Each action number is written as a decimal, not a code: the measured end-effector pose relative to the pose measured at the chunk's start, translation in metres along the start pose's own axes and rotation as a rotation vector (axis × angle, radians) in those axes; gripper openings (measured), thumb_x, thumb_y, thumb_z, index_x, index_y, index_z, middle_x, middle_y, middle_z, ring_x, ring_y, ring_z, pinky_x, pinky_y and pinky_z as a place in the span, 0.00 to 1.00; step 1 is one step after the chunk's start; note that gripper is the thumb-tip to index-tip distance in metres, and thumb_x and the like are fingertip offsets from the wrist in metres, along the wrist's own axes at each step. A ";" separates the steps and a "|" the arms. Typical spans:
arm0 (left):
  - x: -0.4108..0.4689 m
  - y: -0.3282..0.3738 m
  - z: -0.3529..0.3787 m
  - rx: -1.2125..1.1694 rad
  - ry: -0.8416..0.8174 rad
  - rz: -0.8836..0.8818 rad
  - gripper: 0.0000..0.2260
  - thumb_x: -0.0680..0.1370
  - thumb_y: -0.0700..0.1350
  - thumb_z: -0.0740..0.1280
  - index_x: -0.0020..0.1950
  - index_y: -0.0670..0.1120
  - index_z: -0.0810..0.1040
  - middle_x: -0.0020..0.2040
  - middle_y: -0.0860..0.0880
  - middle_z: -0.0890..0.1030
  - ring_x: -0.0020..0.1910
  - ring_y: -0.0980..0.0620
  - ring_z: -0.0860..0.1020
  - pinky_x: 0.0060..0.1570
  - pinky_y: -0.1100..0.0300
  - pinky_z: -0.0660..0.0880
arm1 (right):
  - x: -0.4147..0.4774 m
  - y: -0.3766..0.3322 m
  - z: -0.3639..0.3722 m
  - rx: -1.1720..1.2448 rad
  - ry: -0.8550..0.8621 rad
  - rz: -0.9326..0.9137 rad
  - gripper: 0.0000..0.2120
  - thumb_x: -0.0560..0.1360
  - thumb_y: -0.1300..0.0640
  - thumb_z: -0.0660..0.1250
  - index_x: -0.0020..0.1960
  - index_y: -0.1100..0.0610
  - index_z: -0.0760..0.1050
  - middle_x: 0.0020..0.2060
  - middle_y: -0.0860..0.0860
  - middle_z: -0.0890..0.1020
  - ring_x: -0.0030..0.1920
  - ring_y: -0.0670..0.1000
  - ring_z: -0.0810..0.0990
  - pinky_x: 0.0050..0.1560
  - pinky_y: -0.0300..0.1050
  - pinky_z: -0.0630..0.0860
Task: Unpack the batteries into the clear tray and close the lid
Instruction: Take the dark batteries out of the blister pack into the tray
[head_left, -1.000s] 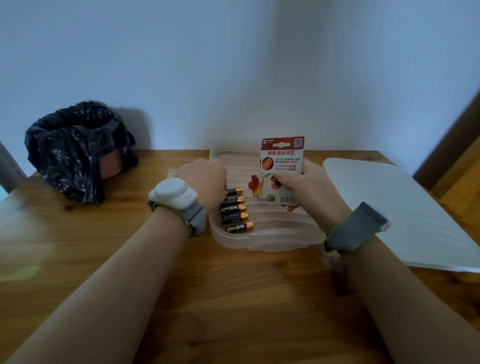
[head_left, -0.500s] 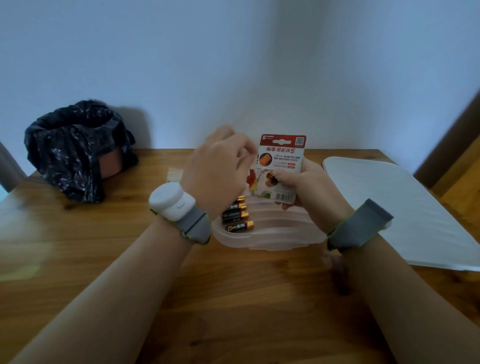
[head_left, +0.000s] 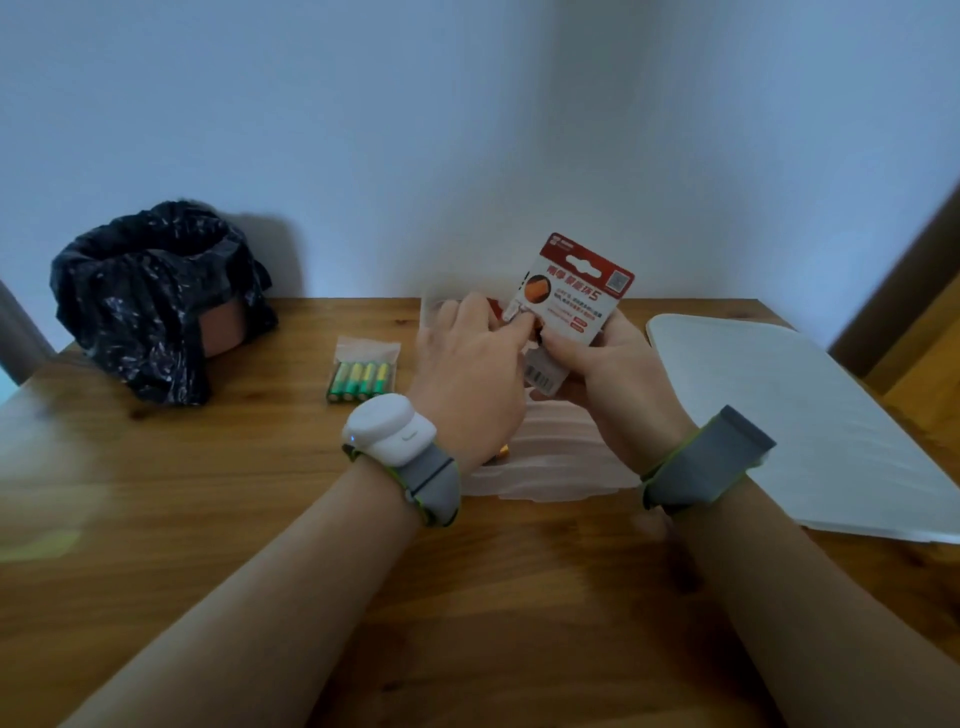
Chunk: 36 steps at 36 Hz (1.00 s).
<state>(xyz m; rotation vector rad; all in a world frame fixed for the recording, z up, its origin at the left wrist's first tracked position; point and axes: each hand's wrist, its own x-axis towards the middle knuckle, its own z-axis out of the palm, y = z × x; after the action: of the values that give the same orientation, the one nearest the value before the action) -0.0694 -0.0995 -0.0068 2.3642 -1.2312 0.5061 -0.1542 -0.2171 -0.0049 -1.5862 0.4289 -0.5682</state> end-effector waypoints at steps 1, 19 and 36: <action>0.000 0.000 0.001 -0.008 -0.015 -0.003 0.18 0.79 0.46 0.61 0.69 0.54 0.69 0.49 0.51 0.62 0.50 0.51 0.60 0.49 0.56 0.58 | 0.000 0.000 0.000 0.019 0.002 0.008 0.08 0.83 0.61 0.66 0.58 0.50 0.76 0.58 0.55 0.84 0.56 0.56 0.86 0.51 0.55 0.86; 0.001 -0.001 0.003 -0.474 0.074 -0.108 0.15 0.78 0.44 0.67 0.64 0.53 0.76 0.53 0.52 0.71 0.48 0.56 0.73 0.55 0.55 0.74 | 0.002 0.001 -0.001 0.040 0.077 -0.035 0.09 0.83 0.61 0.66 0.62 0.55 0.74 0.55 0.55 0.84 0.47 0.54 0.88 0.43 0.51 0.86; -0.001 -0.002 0.004 -0.341 0.162 0.043 0.14 0.77 0.41 0.69 0.62 0.45 0.80 0.60 0.51 0.79 0.51 0.60 0.75 0.54 0.68 0.68 | 0.003 0.003 0.001 0.000 0.123 -0.051 0.06 0.82 0.59 0.67 0.57 0.51 0.75 0.55 0.54 0.84 0.50 0.54 0.87 0.42 0.51 0.86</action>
<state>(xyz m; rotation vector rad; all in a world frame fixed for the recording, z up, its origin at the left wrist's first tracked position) -0.0680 -0.0996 -0.0109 1.9769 -1.1908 0.4505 -0.1506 -0.2183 -0.0077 -1.5709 0.4814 -0.7077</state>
